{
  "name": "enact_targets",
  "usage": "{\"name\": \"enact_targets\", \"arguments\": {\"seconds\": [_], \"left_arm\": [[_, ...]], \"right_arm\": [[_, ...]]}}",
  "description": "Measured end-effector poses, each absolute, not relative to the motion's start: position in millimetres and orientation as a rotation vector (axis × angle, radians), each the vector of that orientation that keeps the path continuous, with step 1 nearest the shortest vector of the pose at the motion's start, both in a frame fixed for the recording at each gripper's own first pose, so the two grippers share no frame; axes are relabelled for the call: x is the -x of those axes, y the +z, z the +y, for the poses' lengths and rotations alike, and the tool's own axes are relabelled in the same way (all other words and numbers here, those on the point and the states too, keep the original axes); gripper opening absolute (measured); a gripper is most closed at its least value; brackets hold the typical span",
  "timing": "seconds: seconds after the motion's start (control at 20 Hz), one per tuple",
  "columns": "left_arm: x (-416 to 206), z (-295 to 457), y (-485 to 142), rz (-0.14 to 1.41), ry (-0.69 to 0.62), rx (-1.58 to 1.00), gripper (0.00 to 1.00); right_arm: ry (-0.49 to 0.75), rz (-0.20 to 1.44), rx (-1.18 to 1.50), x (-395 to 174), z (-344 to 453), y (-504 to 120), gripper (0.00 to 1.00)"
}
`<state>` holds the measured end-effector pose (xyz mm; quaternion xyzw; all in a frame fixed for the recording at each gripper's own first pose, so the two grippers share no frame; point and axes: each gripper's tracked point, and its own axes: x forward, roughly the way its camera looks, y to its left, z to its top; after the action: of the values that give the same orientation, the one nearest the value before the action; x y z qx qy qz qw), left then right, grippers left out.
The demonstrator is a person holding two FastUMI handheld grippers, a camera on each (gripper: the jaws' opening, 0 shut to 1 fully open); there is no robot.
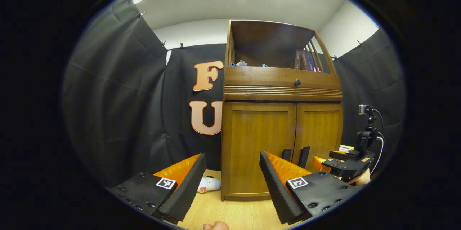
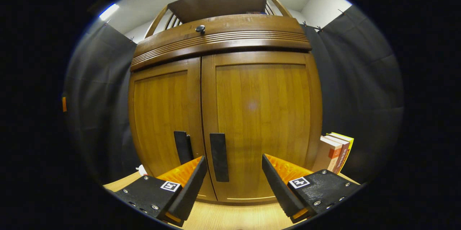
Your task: Open the right door of the double-door shoe cabinet with the right hand, and open the left door with the left hand.
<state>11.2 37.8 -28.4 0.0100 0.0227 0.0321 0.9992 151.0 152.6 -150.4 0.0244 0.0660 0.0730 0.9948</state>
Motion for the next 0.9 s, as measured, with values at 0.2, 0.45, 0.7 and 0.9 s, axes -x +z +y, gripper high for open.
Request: {"name": "enact_targets", "arguments": {"seconds": [0.2,0.45,0.7,0.9], "left_arm": [[-21.7,48.7,-37.1,0.056,0.082,-0.017,0.96],[-30.4,59.6,-42.8,0.056,0.096,-0.015,0.99],[-34.7,67.3,-48.2,0.062,0.109,-0.017,0.99],[-32.6,71.0,-50.1,0.060,0.115,-0.011,0.94]], "right_arm": [[0.151,0.135,-0.032,-172.3,163.2,-167.1,0.91],[0.144,0.149,-0.031,-202.4,176.6,-181.8,0.81],[0.125,0.181,-0.039,-220.1,183.3,-200.0,0.55],[0.132,0.199,-0.060,-220.2,185.7,-204.3,0.35]]}}
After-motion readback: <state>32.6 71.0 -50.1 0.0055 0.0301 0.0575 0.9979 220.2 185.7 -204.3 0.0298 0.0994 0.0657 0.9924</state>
